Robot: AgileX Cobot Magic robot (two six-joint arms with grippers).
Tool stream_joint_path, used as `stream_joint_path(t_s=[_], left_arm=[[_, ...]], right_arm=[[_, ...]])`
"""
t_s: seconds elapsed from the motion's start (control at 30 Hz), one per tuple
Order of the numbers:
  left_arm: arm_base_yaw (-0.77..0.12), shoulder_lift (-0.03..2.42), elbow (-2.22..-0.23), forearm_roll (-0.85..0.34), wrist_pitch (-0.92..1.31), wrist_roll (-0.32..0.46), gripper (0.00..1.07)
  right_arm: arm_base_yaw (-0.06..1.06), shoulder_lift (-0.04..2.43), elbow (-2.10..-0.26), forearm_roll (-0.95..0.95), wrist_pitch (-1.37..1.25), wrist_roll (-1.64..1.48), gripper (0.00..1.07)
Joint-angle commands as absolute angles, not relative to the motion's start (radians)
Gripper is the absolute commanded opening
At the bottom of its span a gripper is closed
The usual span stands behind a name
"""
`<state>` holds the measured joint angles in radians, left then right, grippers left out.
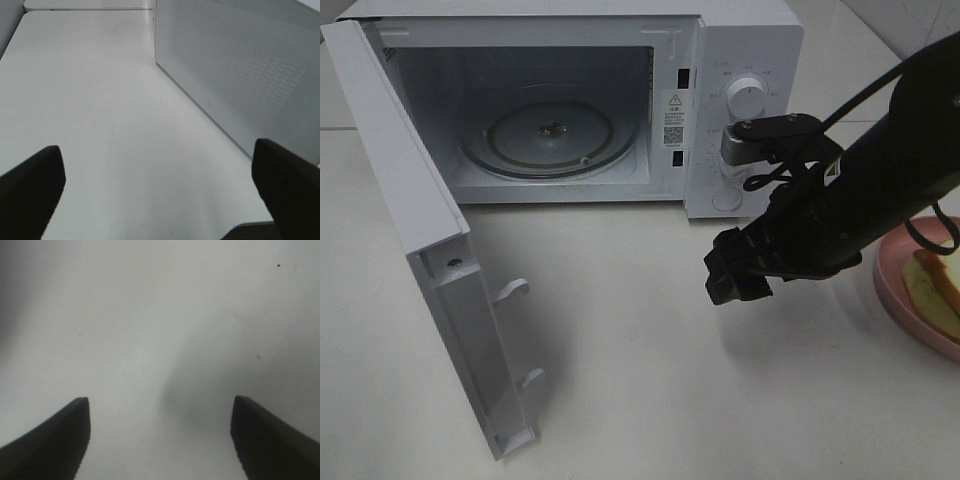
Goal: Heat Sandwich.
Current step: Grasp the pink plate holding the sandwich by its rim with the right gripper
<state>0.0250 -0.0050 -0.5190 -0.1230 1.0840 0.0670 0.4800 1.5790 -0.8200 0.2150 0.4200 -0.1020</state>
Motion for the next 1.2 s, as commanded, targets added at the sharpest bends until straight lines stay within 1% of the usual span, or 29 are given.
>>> stream_joint_path(t_s=[0.03,0.1,0.2,0.37,0.4,0.57,0.6,0.7,0.8,0.87,1.0,1.2], left_arm=[[0.021,-0.028,-0.517,-0.128,1.071,0.063,0.96],[0.021,-0.028,-0.517,-0.128,1.071,0.063,0.96],[0.021,-0.028,-0.517,-0.128,1.071,0.063,0.96],[0.021,-0.028,-0.517,-0.128,1.071,0.063,0.96],[0.021,-0.028,-0.517,-0.128,1.071,0.063,0.96],[0.021,-0.028,-0.517,-0.128,1.071,0.063,0.96],[0.021,-0.028,-0.517,-0.128,1.071,0.063,0.96],[0.021,-0.028,-0.517,-0.128,1.071,0.063,0.96],[0.021,-0.028,-0.517,-0.128,1.071,0.063,0.96],[0.021,-0.028,-0.517,-0.128,1.071,0.063,0.96],[0.021,-0.028,-0.517,-0.128,1.071,0.063,0.96],[0.021,-0.028,-0.517,-0.128,1.071,0.063,0.96]], right_arm=[[0.476,1.570,-0.869,0.126,0.510,-0.071,0.86],[0.476,1.570,-0.884,0.101,0.537,-0.062,0.86],[0.476,1.570,-0.931,0.000,0.628,-0.020,0.85],[0.470,1.570,-0.959,-0.042,0.713,0.000,0.83],[0.435,1.570,-0.962,-0.026,0.733,0.000,0.83],[0.379,1.570,-0.962,-0.030,0.766,0.000,0.82],[0.337,1.570,-0.962,-0.030,0.779,0.000,0.81],[0.269,1.570,-0.962,-0.030,0.783,-0.010,0.80],[0.238,1.570,-0.962,-0.030,0.782,-0.010,0.80],[0.191,1.570,-0.962,-0.030,0.782,-0.011,0.79],[0.152,1.573,-0.961,-0.035,0.781,-0.014,0.79],[0.127,1.613,-0.958,-0.042,0.773,-0.015,0.78]])
